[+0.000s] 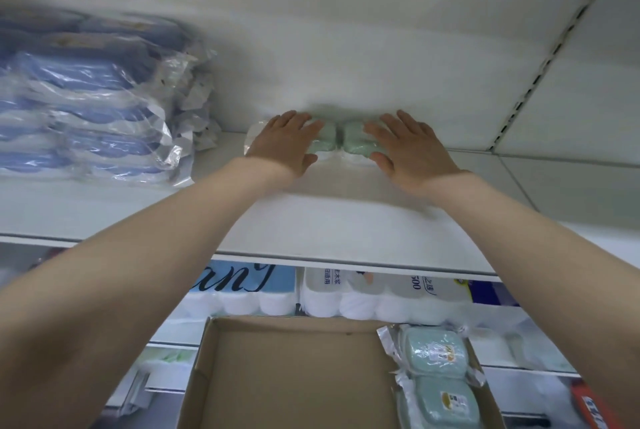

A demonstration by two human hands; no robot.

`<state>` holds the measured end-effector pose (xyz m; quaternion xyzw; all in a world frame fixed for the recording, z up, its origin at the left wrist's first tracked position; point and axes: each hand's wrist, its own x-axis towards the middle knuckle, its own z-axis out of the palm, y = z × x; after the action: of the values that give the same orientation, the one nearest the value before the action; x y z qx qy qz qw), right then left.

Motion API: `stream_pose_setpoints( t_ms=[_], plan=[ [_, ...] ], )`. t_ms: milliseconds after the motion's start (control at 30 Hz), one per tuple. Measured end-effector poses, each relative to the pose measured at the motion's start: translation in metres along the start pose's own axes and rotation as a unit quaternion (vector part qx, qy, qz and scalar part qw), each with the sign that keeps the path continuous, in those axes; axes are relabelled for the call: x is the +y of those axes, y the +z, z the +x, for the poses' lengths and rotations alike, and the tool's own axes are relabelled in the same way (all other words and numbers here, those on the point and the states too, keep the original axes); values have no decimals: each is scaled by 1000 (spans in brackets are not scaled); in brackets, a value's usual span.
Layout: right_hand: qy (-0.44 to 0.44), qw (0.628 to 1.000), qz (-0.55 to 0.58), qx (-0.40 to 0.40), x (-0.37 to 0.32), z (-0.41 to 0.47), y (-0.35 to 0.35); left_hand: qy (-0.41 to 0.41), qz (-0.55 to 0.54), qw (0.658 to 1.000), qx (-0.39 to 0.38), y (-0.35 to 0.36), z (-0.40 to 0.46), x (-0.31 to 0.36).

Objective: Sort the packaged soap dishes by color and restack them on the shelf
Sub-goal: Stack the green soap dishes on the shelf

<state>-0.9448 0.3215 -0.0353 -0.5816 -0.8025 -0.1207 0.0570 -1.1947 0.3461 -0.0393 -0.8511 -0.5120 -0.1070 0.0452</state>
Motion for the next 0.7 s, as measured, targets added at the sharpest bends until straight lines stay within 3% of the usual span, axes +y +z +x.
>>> stream_pose_setpoints(
  t_ms=[233,400,500,700],
  plan=[
    [-30,999,-24,32,9,-93,-33,51,-17,996,78,-16,-67,74],
    [-52,992,-34,108,17,-182,-33,79,-53,984,149,0,-124,138],
    [-48,992,-1,113,19,-239,-21,94,-79,976,178,20,-164,181],
    [-50,995,55,65,19,-359,59,74,-144,982,95,110,-256,253]
  ],
)
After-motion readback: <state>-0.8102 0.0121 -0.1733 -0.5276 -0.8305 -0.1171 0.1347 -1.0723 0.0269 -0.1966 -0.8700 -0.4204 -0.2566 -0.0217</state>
